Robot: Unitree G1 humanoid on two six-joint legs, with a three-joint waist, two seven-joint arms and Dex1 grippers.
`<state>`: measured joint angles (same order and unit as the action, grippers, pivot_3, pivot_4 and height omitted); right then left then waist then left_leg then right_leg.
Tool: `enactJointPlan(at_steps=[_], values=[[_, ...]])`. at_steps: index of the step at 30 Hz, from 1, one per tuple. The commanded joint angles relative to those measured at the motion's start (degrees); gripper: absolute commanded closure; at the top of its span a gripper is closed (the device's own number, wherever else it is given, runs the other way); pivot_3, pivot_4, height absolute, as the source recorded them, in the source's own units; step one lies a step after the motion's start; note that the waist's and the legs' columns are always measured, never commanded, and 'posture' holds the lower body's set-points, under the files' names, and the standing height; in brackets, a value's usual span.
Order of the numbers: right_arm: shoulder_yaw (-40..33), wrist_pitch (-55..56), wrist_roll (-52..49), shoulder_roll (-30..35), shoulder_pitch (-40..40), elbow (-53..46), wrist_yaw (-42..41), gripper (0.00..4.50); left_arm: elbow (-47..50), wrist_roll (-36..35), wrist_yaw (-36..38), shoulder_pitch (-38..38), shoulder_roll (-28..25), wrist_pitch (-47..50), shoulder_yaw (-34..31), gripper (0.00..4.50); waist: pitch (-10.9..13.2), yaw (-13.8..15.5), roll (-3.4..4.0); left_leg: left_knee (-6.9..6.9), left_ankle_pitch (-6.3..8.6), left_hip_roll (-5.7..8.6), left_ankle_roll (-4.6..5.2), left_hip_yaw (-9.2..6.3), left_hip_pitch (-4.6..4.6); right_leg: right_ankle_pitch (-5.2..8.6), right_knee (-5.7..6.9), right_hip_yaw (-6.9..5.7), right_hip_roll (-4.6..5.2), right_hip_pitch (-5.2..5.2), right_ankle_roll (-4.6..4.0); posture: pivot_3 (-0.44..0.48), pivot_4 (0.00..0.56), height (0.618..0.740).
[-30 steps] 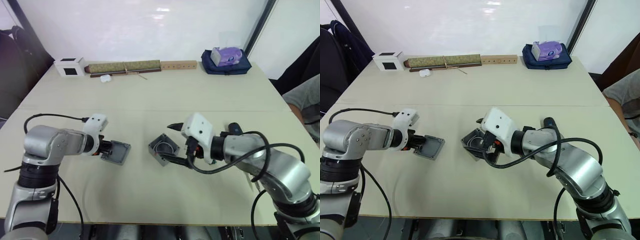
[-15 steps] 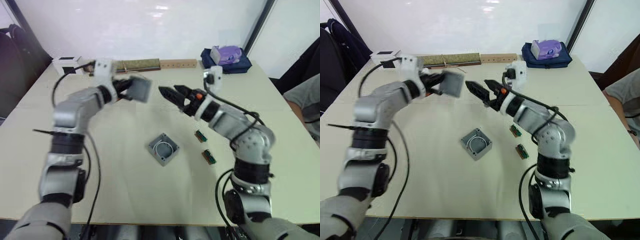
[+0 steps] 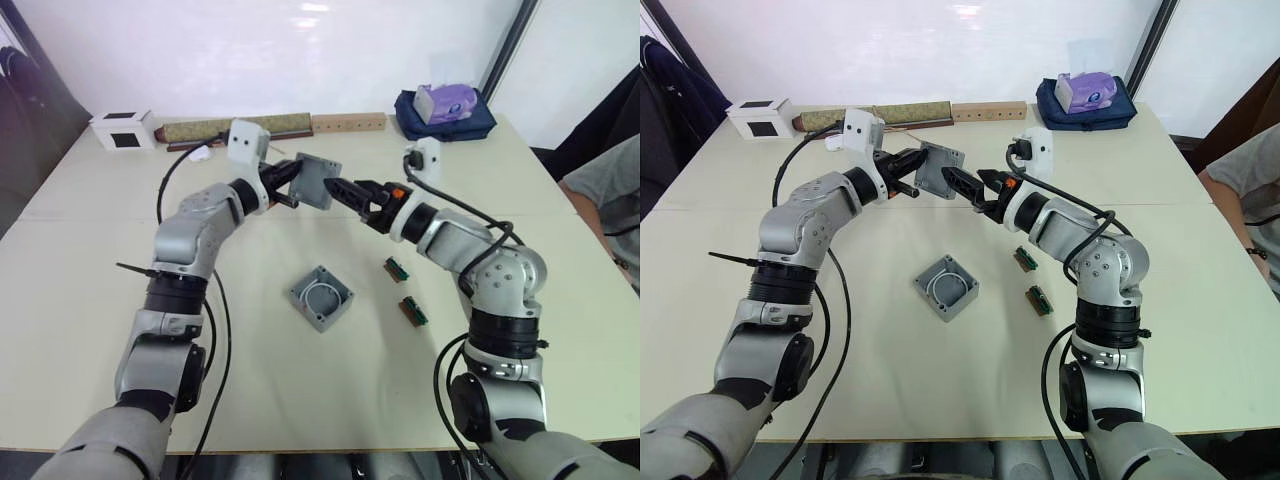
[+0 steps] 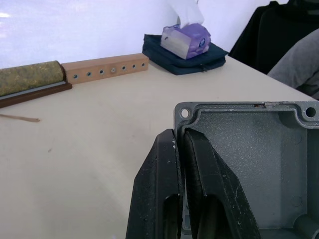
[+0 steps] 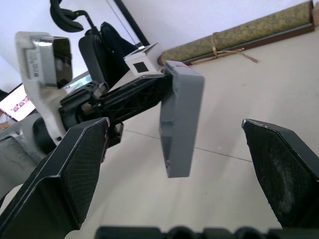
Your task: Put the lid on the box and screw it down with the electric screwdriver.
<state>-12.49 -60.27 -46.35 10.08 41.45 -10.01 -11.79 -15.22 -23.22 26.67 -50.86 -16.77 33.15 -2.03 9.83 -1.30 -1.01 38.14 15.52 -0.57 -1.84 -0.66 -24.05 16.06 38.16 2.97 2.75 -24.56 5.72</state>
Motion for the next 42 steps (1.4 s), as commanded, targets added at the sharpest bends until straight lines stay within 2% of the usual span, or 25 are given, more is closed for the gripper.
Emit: enactJointPlan(at_steps=[1, 4, 26, 28, 29, 39, 42], values=[[0.01, 0.05, -1.23, 0.15, 0.26, -2.56, 0.17, 0.0, 4.6, -2.06, 1.98, -1.1, 0.49, 0.03, -1.42, 4.45, 0.0, 0.13, 0.0, 0.0, 0.0, 0.0, 0.0, 0.0, 0.0, 0.0, 0.0, 0.0, 0.0, 0.0, 0.0, 0.0, 0.15, 0.74], [0.19, 0.12, -0.98, 0.42, -0.04, -2.64, 0.18, 0.0, 6.54, -3.49, 3.67, -0.31, 1.0, 0.9, -1.39, 4.45, 0.0, 0.21, 0.0, 0.0, 0.0, 0.0, 0.0, 0.01, -0.01, 0.0, -0.01, 0.0, 0.0, 0.0, 0.0, 0.0, 0.15, 0.74], [-0.11, 0.42, -2.84, 0.34, -1.56, -4.18, -0.3, 0.0, 4.94, -1.37, 4.1, -0.68, 0.27, 1.21, -1.45, 4.45, 0.0, 0.17, 0.0, 0.0, 0.0, -0.01, 0.0, 0.0, 0.0, 0.0, -0.01, 0.0, -0.04, 0.0, 0.0, 0.0, 0.15, 0.74], [-0.03, 0.49, -2.9, 0.37, -1.69, -4.25, -0.3, 0.55, 5.11, -1.22, 4.25, -0.56, 0.27, 1.25, -1.47, 4.5, 0.0, 0.15, 0.0, 0.0, 0.0, 0.0, 0.0, 0.0, 0.0, 0.0, -0.01, 0.0, -0.03, 0.0, 0.0, 0.0, 0.15, 0.74], [0.04, 0.54, -2.93, 0.38, -1.75, -4.27, -0.34, 0.67, 5.13, -1.19, 4.28, -0.55, 0.27, 1.28, -1.5, 4.5, 0.0, 0.15, 0.0, 0.0, 0.0, -0.01, 0.0, 0.0, 0.0, 0.0, -0.01, 0.0, -0.03, 0.0, 0.0, 0.0, 0.15, 0.74], [-0.05, 1.65, -3.11, -0.28, -1.56, -3.2, -0.29, 4.35, 5.71, -0.66, 5.01, 0.76, -0.21, 1.29, -0.96, 4.5, -0.01, 0.15, 0.01, 0.0, 0.0, -0.01, 0.0, 0.0, 0.0, 0.0, -0.01, 0.0, -0.03, 0.0, 0.0, 0.0, 0.15, 0.74], [0.34, 1.96, -3.19, -0.31, -1.71, -3.28, -0.79, 4.35, 6.44, -0.65, 5.24, 1.22, -0.28, 1.46, -0.74, 4.5, -0.01, 0.13, 0.01, 0.0, 0.0, -0.01, 0.0, 0.0, 0.0, 0.0, -0.01, 0.01, -0.04, 0.0, 0.0, 0.0, 0.15, 0.74]])
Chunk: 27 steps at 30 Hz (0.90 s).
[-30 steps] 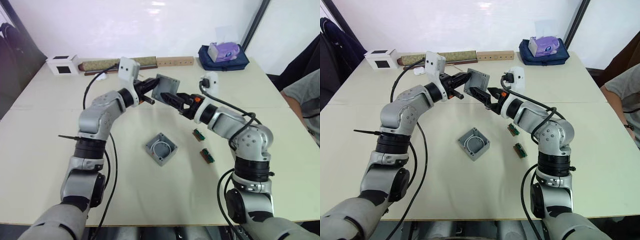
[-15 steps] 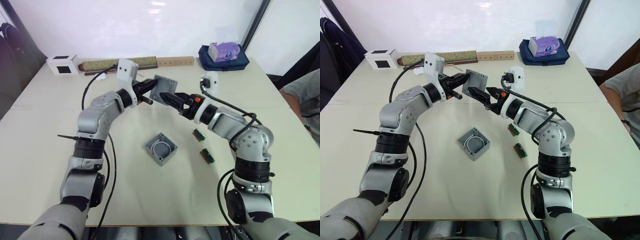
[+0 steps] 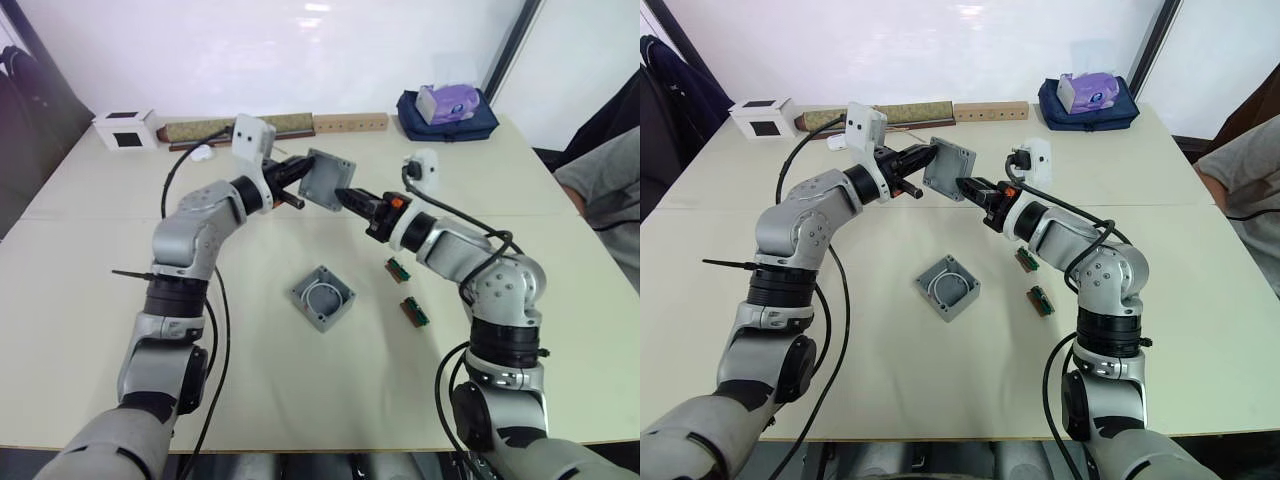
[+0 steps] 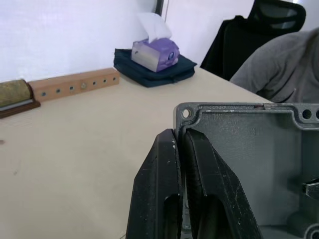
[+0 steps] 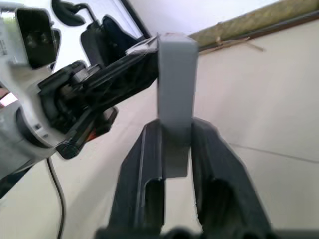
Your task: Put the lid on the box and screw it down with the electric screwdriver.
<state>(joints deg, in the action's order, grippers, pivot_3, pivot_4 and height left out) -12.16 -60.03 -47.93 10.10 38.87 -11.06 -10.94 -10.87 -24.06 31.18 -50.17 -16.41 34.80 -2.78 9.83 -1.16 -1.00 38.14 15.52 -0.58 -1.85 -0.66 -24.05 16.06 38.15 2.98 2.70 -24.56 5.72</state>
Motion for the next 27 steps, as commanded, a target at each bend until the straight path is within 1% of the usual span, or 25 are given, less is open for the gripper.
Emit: enactJointPlan(at_steps=[1, 4, 6, 7, 8, 9, 12, 14, 16, 19, 21, 23, 24, 25, 27], values=[[0.36, 1.69, -1.73, -0.21, 0.69, -2.45, -2.16, 4.35, 2.41, 0.26, 0.92, 0.75, -0.66, -0.28, 0.19, 4.5, 0.0, -0.03, 0.0, 0.0, 0.0, 0.0, 0.0, 0.0, 0.0, 0.0, 0.0, 0.0, 0.0, 0.0, 0.0, 0.0, 0.15, 0.74], [0.91, 1.61, -1.84, -0.05, 0.39, -2.83, -2.44, 4.35, 3.26, -0.02, 1.1, 1.11, -0.65, 0.18, 0.19, 4.5, 0.0, 0.03, 0.0, 0.0, 0.0, 0.0, 0.0, 0.0, 0.0, 0.0, 0.0, 0.0, 0.0, 0.0, 0.0, 0.0, 0.15, 0.74], [0.88, 1.71, -2.01, -0.11, 0.34, -2.94, -2.42, 4.35, 3.77, 0.15, 1.27, 1.25, -0.87, 0.06, 0.29, 3.82, 0.0, 0.03, 0.0, 0.0, 0.0, 0.0, 0.0, 0.0, 0.0, 0.0, 0.0, 0.0, 0.01, 0.0, 0.0, 0.0, 0.15, 0.74], [0.86, 1.74, -2.09, -0.14, 0.27, -3.02, -2.46, 4.35, 4.06, 0.05, 1.59, 1.36, -1.0, 0.17, 0.34, 3.62, 0.0, 0.03, 0.0, 0.0, 0.0, 0.0, 0.0, 0.0, 0.0, 0.0, 0.0, 0.0, 0.01, 0.0, 0.0, 0.0, 0.15, 0.74], [0.85, 1.78, -2.11, -0.19, 0.25, -3.05, -2.48, 4.35, 4.28, -0.08, 1.95, 1.43, -1.14, 0.27, 0.34, 3.16, 0.0, 0.02, 0.0, 0.0, 0.0, 0.0, 0.0, 0.0, 0.0, 0.0, 0.0, 0.0, 0.01, 0.0, 0.0, 0.0, 0.15, 0.74], [0.83, 1.83, -2.07, -0.25, 0.25, -3.04, -2.42, 4.35, 4.44, -0.2, 2.13, 1.46, -1.24, 0.43, 0.26, 2.87, 0.0, 0.02, 0.0, 0.0, 0.0, 0.0, 0.0, 0.0, 0.0, 0.0, 0.0, 0.0, 0.0, 0.0, 0.0, 0.0, 0.15, 0.74], [0.72, 2.01, -1.84, -0.42, 0.34, -2.81, -2.21, 4.35, 4.81, -0.14, 2.9, 1.38, -2.1, 1.24, 0.31, 1.63, 0.0, 0.01, 0.0, 0.0, 0.0, 0.0, 0.0, 0.0, 0.0, 0.0, 0.0, 0.0, 0.0, 0.0, 0.0, 0.0, 0.15, 0.74], [0.63, 2.19, -1.71, -0.43, 0.4, -2.73, -2.11, 4.35, 5.93, -1.57, 3.91, 1.08, -3.32, 3.89, -0.43, 0.85, 0.0, -0.05, 0.0, 0.0, 0.0, 0.0, 0.0, 0.0, 0.0, 0.0, 0.0, 0.0, 0.0, 0.0, 0.0, 0.0, 0.15, 0.74], [0.83, 3.39, -0.43, 0.2, 0.17, -3.31, -1.9, 4.35, 8.11, -4.43, 5.93, 0.89, -5.67, 7.86, -1.94, 0.11, 0.0, -0.13, 0.0, 0.0, 0.0, -0.01, 0.0, -0.01, 0.0, 0.0, 0.0, 0.0, -0.02, 0.0, 0.0, 0.0, 0.15, 0.74], [4.63, 10.03, 7.5, 5.1, -1.87, -7.75, -3.48, 4.35, 11.63, -9.13, 8.34, 0.82, -9.79, 13.73, -4.81, 0.11, 0.01, -0.21, 0.01, 0.0, 0.0, -0.03, 0.0, -0.02, 0.0, 0.0, 0.0, 0.0, -0.03, 0.0, 0.0, 0.0, 0.15, 0.74], [7.49, 13.59, 11.8, 8.49, -4.08, -10.9, -5.11, 4.35, 12.33, -11.42, 8.85, 0.79, -11.4, 16.34, -6.37, 0.11, 0.01, 0.01, 0.02, 0.0, 0.0, -0.02, 0.0, -0.01, -0.01, 0.0, -0.02, 0.0, -0.01, 0.0, 0.0, 0.0, 0.15, 0.74], [11.53, 20.63, 19.41, 13.01, -7.83, -15.06, -6.43, 4.35, 11.96, -13.62, 9.17, 1.02, -12.53, 18.2, -8.41, 0.64, 0.01, 0.11, 0.02, 0.0, 0.0, -0.01, 0.0, -0.04, -0.01, 0.01, -0.05, -0.02, -0.01, 0.03, 0.0, 0.0, 0.15, 0.74], [15.21, 26.04, 26.16, 17.1, -10.57, -17.75, -7.37, 4.35, 11.84, -14.52, 9.61, 1.37, -13.03, 19.12, -8.92, 0.77, 0.01, 0.1, 0.01, 0.01, 0.0, 0.01, 0.0, -0.03, -0.01, 0.01, -0.05, -0.01, 0.01, 0.03, 0.0, 0.0, 0.15, 0.74], [17.74, 29.91, 30.94, 19.85, -12.5, -19.47, -8.08, 4.35, 11.8, -15.14, 9.88, 1.6, -13.36, 19.79, -9.21, 1.29, 0.01, 0.28, 0.02, 0.01, 0.0, 0.01, 0.0, -0.03, 0.0, 0.01, -0.05, -0.01, 0.0, 0.04, 0.0, 0.0, 0.15, 0.74], [20.86, 35.56, 37.27, 23.21, -15.54, -21.09, -8.75, 4.35, 12.13, -15.55, 10.11, 2.05, -13.62, 20.36, -8.72, 2.14, 0.01, 0.15, 0.0, 0.02, 0.0, 0.07, 0.0, 0.02, -0.01, 0.02, -0.07, -0.02, 0.0, 0.05, 0.02, 0.0, 0.15, 0.74]])
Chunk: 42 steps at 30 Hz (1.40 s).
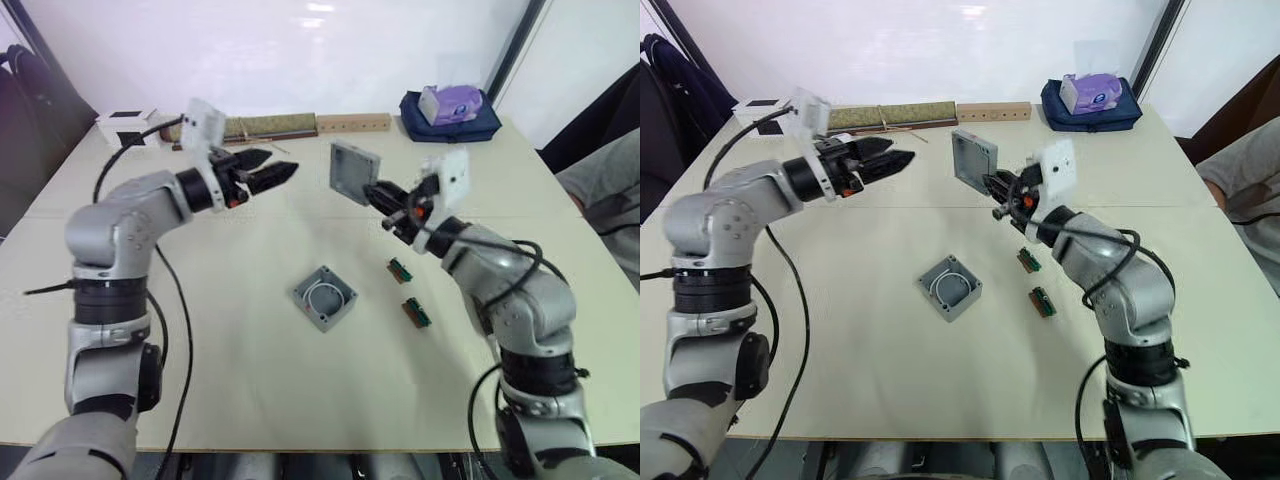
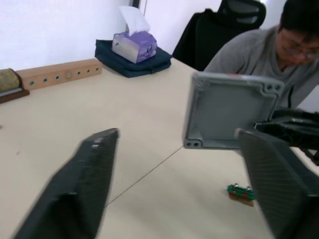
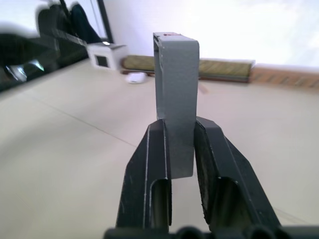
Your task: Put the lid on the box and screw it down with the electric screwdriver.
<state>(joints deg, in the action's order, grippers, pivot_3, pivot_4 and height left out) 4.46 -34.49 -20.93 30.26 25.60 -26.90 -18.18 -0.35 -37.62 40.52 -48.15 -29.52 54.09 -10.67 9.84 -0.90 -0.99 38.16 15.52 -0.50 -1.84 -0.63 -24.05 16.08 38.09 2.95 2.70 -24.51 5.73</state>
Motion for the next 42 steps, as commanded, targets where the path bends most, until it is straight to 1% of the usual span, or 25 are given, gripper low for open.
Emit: enactJointPlan(at_steps=[1, 3, 4, 6, 7, 9, 11, 15, 19, 23, 27, 36, 42], values=[[6.13, 14.87, 16.77, 5.57, -5.26, -6.56, -0.17, 4.35, 2.08, -2.04, 0.96, 0.6, -0.29, 1.33, 0.03, 2.56, 0.01, -0.14, -0.01, 0.0, 0.0, -0.01, 0.0, 0.02, 0.0, 0.0, 0.0, 0.0, -0.01, 0.0, 0.0, 0.0, 0.15, 0.74], [8.76, 23.43, 26.95, 9.11, -10.54, -7.74, 1.86, 4.35, 2.37, -1.82, 1.61, 1.42, 0.32, 1.2, 1.59, 3.2, 0.0, -0.09, -0.01, 0.02, -0.01, -0.01, -0.01, 0.04, 0.02, 0.0, 0.03, 0.01, -0.02, 0.0, 0.0, 0.0, 0.15, 0.74], [9.41, 26.78, 30.25, 9.99, -12.58, -7.66, 2.58, 4.35, 2.35, -1.69, 1.91, 1.71, 0.62, 0.96, 2.14, 3.59, 0.0, -0.07, -0.01, 0.02, -0.01, -0.01, -0.01, 0.06, 0.02, 0.0, 0.03, 0.01, -0.03, 0.01, 0.0, 0.0, 0.15, 0.74], [11.63, 34.5, 39.71, 13.35, -15.68, -5.27, 4.35, 4.35, 1.94, -1.26, 3.4, 1.92, 0.75, 0.64, 4.01, 4.36, 0.0, -0.05, -0.02, 0.01, -0.02, -0.01, -0.03, 0.09, 0.03, 0.0, 0.01, 0.0, -0.04, 0.03, -0.01, 0.0, 0.15, 0.74], [12.58, 38.2, 44.52, 14.57, -16.52, -4.32, 5.58, 4.35, 1.86, -0.9, 4.29, 2.03, 0.48, 0.36, 5.04, 4.45, 0.01, -0.12, -0.03, 0.03, -0.02, 0.0, -0.04, 0.13, 0.05, 0.0, 0.02, 0.03, -0.03, 0.03, -0.01, 0.0, 0.15, 0.74], [13.86, 42.74, 51.37, 15.34, -17.53, -3.06, 7.31, 4.35, 1.48, -0.29, 5.49, 2.03, 0.11, -0.18, 6.42, 4.45, 0.01, -0.22, -0.05, 0.05, -0.05, -0.01, -0.09, 0.14, 0.07, 0.0, 0.02, 0.03, -0.05, 0.05, -0.01, 0.0, 0.15, 0.74], [15.69, 45.16, 57.38, 14.38, -19.02, -1.91, 8.63, 4.35, 0.89, 0.64, 7.12, 1.63, -0.54, -0.08, 8.83, 4.45, 0.01, -0.23, -0.05, 0.04, -0.06, -0.03, -0.11, 0.15, 0.15, 0.0, 0.05, 0.04, -0.08, 0.09, -0.01, 0.0, 0.15, 0.74], [17.36, 47.71, 62.58, 11.19, -20.46, -0.66, 9.15, 4.35, 1.87, 2.58, 10.65, 2.28, -1.66, -1.79, 13.27, 4.45, 0.01, -0.13, -0.05, 0.01, -0.07, -0.05, -0.12, 0.13, 0.22, 0.01, 0.04, 0.04, -0.12, 0.16, -0.03, 0.0, 0.15, 0.74], [17.45, 48.92, 64.86, 8.56, -20.88, -0.25, 8.13, 4.35, 1.95, 3.5, 11.63, 2.64, -1.57, -2.81, 14.88, 4.45, 0.01, 0.0, -0.06, 0.04, -0.07, -0.03, -0.12, 0.14, 0.24, 0.01, 0.05, 0.05, -0.07, 0.21, -0.03, 0.0, 0.15, 0.74], [17.09, 47.93, 67.7, 7.0, -20.23, 2.1, 6.62, 4.35, 3.65, 3.75, 10.75, 4.19, 0.42, -2.64, 16.64, 4.45, 0.0, 0.05, -0.06, 0.04, -0.07, -0.03, -0.11, 0.13, 0.3, 0.01, 0.04, 0.04, -0.08, 0.29, -0.03, 0.0, 0.15, 0.74], [16.84, 48.21, 69.19, 6.03, -19.89, 3.68, 5.75, 4.35, 3.54, 5.2, 11.67, 4.85, -0.06, -3.78, 18.11, 4.45, 0.0, 0.05, -0.06, 0.04, -0.06, -0.03, -0.11, 0.13, 0.41, 0.01, 0.04, 0.04, -0.08, 0.41, -0.03, 0.0, 0.15, 0.74], [16.41, 50.21, 69.7, 5.91, -20.35, 4.91, 4.64, 4.35, 3.49, 7.43, 12.36, 6.74, -0.17, -5.52, 19.66, 4.45, 0.0, -0.03, -0.06, 0.02, -0.05, -0.03, -0.09, 0.12, 0.73, 0.02, -0.01, 0.04, -0.09, 0.76, -0.04, 0.0, 0.15, 0.74], [16.25, 51.48, 70.01, 5.67, -20.88, 4.51, 4.09, 4.35, 3.24, 8.23, 11.84, 7.21, 0.84, -6.06, 19.93, 4.45, 0.0, 0.03, -0.06, 0.03, -0.05, -0.03, -0.09, 0.1, 0.77, 0.02, -0.01, 0.02, -0.08, 0.84, -0.04, 0.0, 0.15, 0.74]])
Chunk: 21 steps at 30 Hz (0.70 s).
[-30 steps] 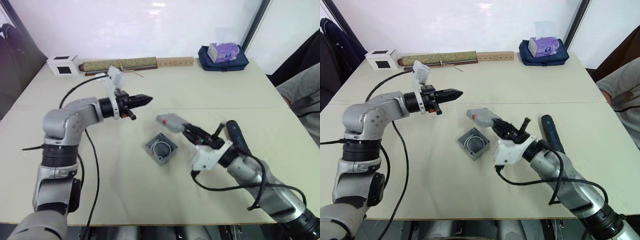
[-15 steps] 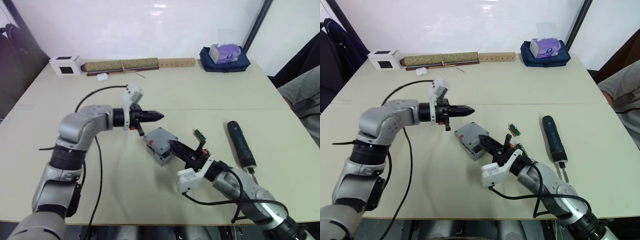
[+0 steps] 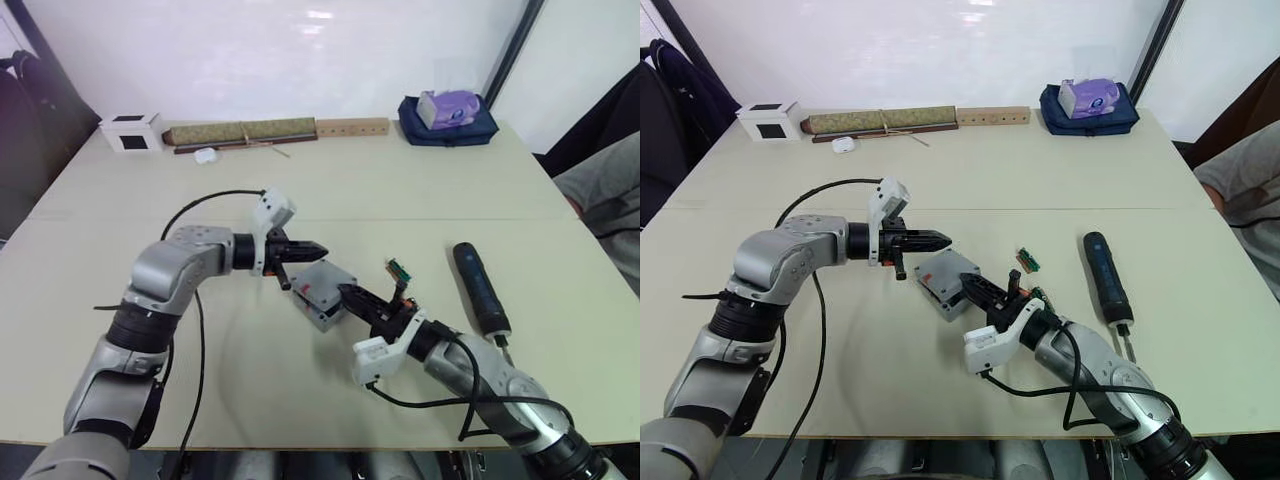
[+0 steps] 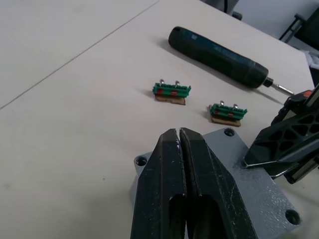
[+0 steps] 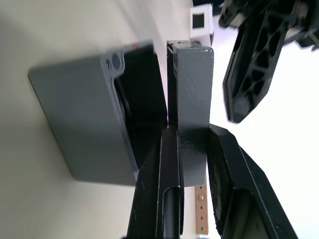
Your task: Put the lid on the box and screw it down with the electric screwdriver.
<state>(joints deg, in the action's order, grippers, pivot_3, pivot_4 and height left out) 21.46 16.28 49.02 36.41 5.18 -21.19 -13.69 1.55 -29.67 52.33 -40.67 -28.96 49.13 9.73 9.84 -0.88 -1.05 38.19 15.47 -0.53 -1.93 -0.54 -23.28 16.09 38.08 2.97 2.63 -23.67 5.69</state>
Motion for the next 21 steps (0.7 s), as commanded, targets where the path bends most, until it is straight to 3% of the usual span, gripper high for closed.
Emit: enactJointPlan(at_steps=[1, 9, 21], values=[[-0.7, 0.67, 0.24, -0.63, -0.65, -1.3, -0.57, 4.35, 1.61, 0.41, -0.03, -0.08, 0.44, -1.12, -0.26, 4.45, 0.0, 0.01, 0.0, 0.0, 0.0, 0.0, 0.0, 0.0, 0.0, 0.0, 0.0, 0.0, 0.0, 0.01, 0.0, 0.0, 0.15, 0.74], [-1.22, -0.41, 1.54, -1.37, -1.63, -0.23, -1.73, 4.35, 2.33, 3.12, 2.38, 1.16, -1.22, -3.25, 2.76, 4.45, 0.0, 0.02, 0.0, 0.0, 0.0, 0.0, 0.0, -0.01, 0.06, 0.0, 0.0, -0.01, 0.0, 0.06, 0.0, 0.0, 0.15, 0.74], [-1.31, -0.38, 3.16, -3.19, -1.11, -0.28, -1.32, 4.35, 0.51, 2.87, 3.21, -0.02, -0.37, -3.22, 1.34, 4.45, 0.0, 0.04, 0.0, 0.0, 0.0, 0.01, 0.01, -0.01, 0.14, 0.0, -0.02, -0.02, 0.0, 0.16, -0.01, 0.0, 0.15, 0.74]])
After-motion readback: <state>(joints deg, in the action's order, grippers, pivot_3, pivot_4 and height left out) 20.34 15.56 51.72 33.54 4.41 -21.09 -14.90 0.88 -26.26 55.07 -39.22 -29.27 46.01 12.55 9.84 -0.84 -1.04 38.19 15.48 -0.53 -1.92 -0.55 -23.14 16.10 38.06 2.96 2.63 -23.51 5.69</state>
